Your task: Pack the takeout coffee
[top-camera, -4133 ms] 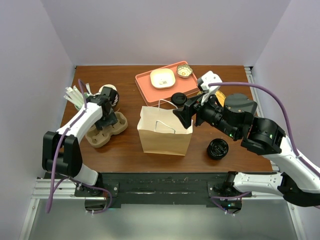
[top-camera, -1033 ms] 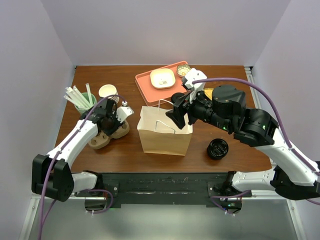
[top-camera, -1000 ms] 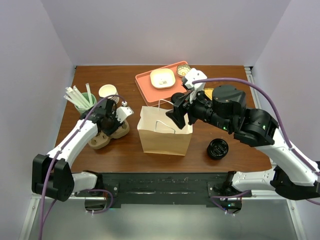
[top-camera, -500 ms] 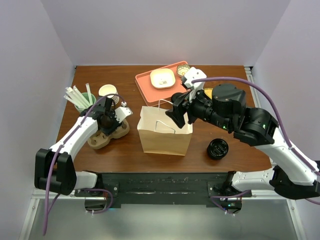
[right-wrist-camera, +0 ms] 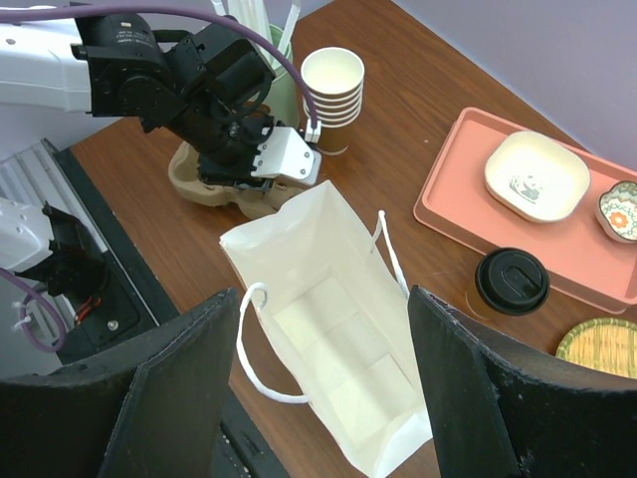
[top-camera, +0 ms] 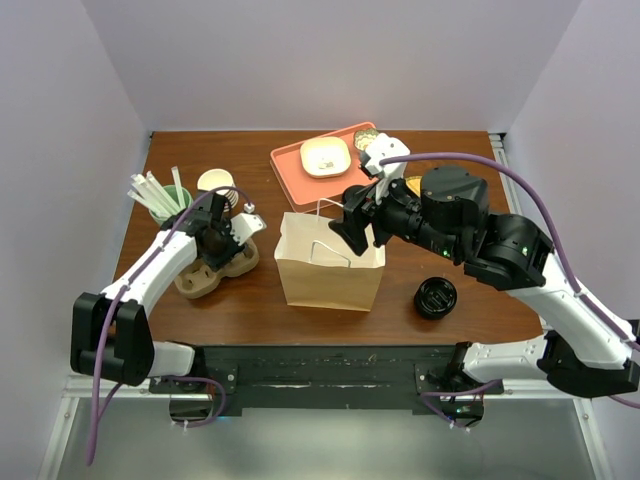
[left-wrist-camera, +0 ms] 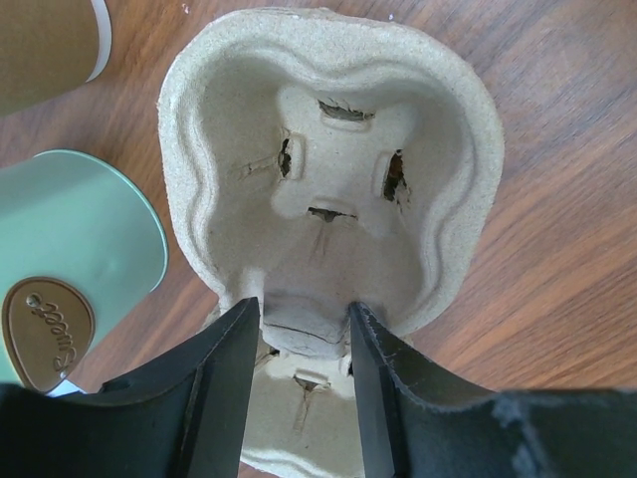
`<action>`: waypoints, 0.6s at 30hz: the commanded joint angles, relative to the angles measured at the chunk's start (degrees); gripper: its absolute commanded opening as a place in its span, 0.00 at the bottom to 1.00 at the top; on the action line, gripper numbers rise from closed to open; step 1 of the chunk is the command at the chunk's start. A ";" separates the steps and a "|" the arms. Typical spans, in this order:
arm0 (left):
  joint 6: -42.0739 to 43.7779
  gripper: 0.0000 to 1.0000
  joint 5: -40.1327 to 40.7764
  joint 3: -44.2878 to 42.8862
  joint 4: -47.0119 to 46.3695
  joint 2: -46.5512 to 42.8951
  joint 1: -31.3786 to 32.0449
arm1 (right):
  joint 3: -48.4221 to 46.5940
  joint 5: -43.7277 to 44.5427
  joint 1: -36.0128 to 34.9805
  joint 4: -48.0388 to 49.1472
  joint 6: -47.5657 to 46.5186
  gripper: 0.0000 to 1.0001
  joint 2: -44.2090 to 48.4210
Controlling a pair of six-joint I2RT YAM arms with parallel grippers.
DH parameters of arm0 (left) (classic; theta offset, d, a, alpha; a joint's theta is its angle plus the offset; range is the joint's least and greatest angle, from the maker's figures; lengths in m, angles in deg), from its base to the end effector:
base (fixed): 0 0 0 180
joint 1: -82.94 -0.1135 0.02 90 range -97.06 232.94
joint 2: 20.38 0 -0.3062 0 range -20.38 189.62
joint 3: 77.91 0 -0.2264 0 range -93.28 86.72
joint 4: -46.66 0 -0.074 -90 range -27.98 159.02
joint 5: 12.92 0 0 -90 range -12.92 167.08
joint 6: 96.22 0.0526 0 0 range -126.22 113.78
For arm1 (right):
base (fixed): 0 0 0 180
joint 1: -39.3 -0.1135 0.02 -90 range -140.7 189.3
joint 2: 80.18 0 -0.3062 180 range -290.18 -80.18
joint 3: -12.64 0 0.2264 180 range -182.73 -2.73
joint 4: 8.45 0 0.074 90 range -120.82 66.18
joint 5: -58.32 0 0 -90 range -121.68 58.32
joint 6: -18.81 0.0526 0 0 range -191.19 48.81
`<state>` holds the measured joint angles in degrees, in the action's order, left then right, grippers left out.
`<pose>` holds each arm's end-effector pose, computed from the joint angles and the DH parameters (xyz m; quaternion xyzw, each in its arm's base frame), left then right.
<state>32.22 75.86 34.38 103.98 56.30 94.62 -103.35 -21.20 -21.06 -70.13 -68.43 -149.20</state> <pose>0.2191 -0.0464 0.2603 0.4165 0.8856 0.0374 0.2023 0.1005 0.1573 0.5330 -0.3310 0.7178 0.2567 0.5561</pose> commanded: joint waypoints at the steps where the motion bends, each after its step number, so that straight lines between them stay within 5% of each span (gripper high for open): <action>1: 1.82 0.47 1.04 -2.07 -0.03 0.39 -0.70 | -1.77 -0.46 -0.11 1.04 -0.39 0.73 0.20; 18: 2.26 0.49 0.07 -5.40 1.90 2.06 -2.28 | -2.48 -0.99 -0.11 1.13 -0.74 0.73 -1.03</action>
<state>32.66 75.99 32.79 105.09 57.64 93.40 -103.43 -21.23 -21.06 -70.11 -68.45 -149.61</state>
